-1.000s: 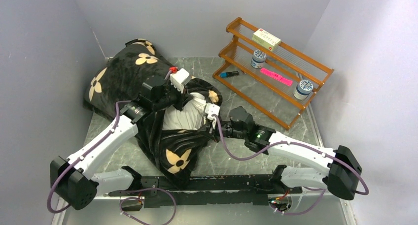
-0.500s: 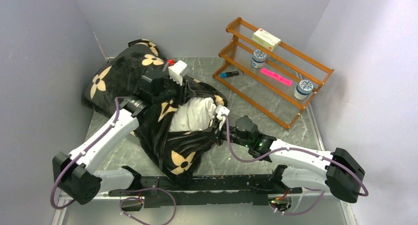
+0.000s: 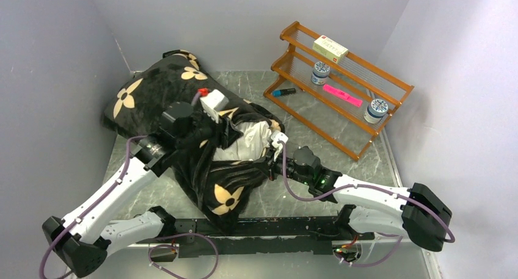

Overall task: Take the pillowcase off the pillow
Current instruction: Remove the pillow from the pillowcase.

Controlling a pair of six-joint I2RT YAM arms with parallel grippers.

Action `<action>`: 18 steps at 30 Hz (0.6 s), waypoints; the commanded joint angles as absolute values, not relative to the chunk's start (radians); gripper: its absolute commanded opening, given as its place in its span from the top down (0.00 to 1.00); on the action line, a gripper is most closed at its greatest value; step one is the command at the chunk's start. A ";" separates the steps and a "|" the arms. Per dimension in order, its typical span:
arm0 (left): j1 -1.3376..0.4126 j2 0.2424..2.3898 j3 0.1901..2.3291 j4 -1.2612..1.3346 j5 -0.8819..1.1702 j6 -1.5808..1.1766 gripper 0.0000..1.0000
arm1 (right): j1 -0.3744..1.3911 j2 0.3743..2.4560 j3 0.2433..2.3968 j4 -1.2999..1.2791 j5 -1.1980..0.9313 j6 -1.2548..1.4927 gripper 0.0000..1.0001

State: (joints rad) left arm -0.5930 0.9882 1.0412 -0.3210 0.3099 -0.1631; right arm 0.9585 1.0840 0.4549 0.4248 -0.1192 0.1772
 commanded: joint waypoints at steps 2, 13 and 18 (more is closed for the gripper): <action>-0.815 1.012 1.042 -0.420 0.053 -0.193 0.40 | 0.968 1.042 0.417 0.417 -0.071 0.261 1.00; -1.015 1.159 1.089 -0.430 -0.289 -0.173 0.12 | 0.968 1.015 0.378 0.466 -0.037 0.368 0.97; -1.034 1.236 1.106 -0.413 -0.407 -0.152 0.11 | 0.968 1.033 0.361 0.500 -0.061 0.381 0.97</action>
